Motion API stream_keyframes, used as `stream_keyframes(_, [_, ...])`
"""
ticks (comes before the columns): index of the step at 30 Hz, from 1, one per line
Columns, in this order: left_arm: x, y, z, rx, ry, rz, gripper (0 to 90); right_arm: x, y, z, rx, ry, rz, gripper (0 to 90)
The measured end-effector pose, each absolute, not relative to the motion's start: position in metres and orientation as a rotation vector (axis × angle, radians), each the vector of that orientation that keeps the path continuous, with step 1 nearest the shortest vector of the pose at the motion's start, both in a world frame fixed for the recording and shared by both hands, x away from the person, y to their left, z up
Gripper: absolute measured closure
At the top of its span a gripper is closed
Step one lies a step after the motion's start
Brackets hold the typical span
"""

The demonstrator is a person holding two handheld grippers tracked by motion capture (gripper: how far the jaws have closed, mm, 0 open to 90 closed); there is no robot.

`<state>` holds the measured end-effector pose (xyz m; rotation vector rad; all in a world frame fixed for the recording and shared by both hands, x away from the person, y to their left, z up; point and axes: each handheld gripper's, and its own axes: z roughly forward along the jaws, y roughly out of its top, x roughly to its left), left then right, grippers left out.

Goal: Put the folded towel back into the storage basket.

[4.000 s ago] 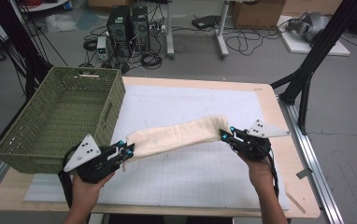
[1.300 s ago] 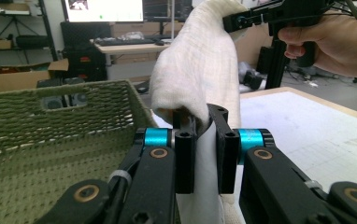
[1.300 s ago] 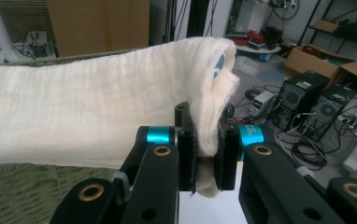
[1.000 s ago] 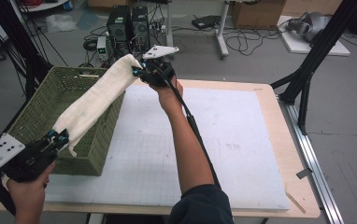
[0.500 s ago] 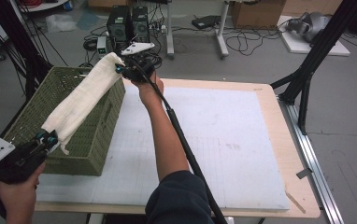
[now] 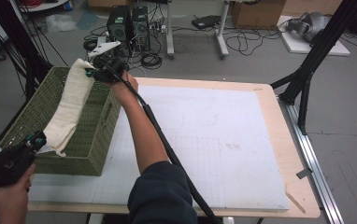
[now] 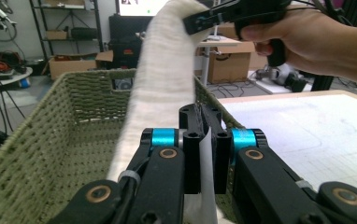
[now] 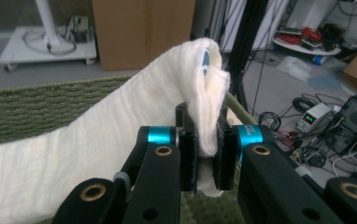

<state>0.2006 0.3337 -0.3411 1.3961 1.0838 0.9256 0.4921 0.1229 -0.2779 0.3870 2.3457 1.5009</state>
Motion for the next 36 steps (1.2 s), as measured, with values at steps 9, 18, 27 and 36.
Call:
stream_keyframes(9, [0.204,0.340,-0.343,1.371,1.147,0.879,56.1,0.499,0.150,-0.291,0.537,2.325,1.393,52.0])
stream_keyframes(18, [0.208,0.337,-0.344,1.355,1.143,0.873,41.3,0.494,0.131,-0.283,0.523,2.331,1.418,49.6])
stream_keyframes(27, [0.215,0.317,-0.341,1.374,1.115,0.813,27.2,0.484,0.081,-0.285,0.540,2.399,1.472,42.4])
stream_keyframes(36, [0.219,0.290,-0.336,1.420,1.038,0.729,19.1,0.464,0.024,-0.282,0.589,2.393,1.512,29.6])
